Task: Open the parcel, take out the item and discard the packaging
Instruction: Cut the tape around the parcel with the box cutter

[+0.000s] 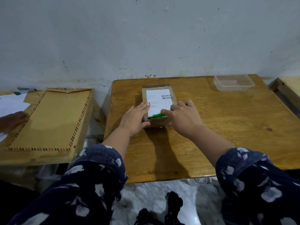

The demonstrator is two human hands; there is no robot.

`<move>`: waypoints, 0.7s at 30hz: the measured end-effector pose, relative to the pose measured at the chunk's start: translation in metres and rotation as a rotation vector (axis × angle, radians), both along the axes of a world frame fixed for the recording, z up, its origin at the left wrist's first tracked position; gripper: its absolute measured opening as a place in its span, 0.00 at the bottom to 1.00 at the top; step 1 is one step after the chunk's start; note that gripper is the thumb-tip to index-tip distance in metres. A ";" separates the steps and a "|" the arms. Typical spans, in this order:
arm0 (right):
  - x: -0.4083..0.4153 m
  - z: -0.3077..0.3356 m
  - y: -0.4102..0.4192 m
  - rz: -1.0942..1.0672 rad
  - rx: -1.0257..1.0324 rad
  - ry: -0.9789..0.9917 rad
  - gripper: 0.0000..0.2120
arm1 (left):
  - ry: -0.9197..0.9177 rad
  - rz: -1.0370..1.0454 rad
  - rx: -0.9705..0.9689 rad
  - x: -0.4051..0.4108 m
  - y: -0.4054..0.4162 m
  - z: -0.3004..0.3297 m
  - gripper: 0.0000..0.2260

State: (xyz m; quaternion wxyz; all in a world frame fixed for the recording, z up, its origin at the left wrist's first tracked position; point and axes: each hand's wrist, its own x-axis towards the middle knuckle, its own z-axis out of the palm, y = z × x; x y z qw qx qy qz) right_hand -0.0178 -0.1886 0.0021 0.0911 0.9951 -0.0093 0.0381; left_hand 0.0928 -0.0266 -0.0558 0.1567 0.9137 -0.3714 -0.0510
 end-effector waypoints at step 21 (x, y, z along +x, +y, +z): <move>0.002 0.008 0.001 -0.026 -0.030 0.084 0.19 | -0.050 -0.082 0.132 0.002 -0.022 0.004 0.35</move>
